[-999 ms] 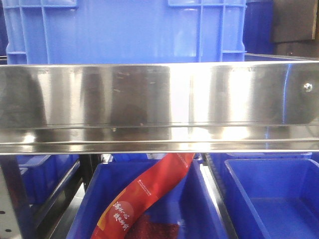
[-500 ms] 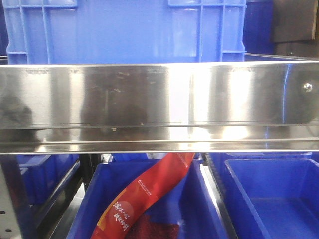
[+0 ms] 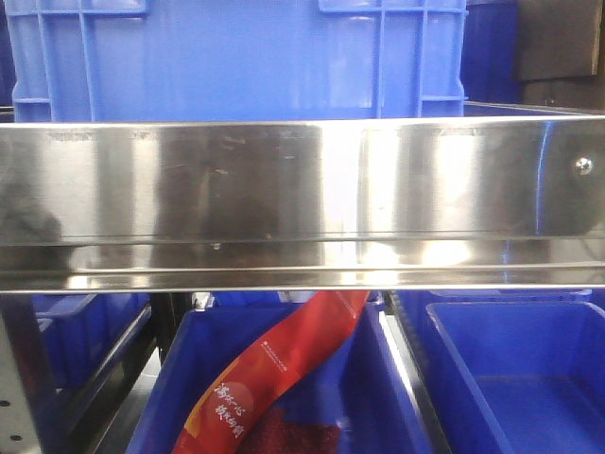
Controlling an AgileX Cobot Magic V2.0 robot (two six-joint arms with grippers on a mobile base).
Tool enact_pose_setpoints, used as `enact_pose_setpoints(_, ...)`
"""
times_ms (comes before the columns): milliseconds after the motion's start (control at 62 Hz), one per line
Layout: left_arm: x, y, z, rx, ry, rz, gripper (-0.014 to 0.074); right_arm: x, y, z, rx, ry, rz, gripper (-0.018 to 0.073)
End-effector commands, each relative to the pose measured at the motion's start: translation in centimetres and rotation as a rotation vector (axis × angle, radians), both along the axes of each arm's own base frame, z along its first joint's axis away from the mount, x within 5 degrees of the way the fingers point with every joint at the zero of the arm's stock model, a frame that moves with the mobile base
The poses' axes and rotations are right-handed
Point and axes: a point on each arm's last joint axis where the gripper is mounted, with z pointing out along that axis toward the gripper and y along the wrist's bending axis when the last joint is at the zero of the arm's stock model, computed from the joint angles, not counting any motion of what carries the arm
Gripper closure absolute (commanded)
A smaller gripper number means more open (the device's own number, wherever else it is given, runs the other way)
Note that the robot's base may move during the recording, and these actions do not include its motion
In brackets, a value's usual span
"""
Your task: Grab block from conveyor and place in blue bin
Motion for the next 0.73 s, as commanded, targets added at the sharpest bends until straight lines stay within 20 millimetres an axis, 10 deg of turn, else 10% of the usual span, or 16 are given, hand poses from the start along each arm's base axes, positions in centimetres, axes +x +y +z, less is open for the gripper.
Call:
enact_pose_setpoints(0,-0.06,0.01,0.32,-0.002,-0.033,0.002,0.0707,-0.05,-0.04,0.24,-0.008,-0.028,-0.007,0.0721)
enact_pose_setpoints(709,-0.06,0.01,0.32,-0.002,-0.033,0.002,0.0707,-0.05,-0.04,0.24,-0.008,-0.028,-0.007,0.0721)
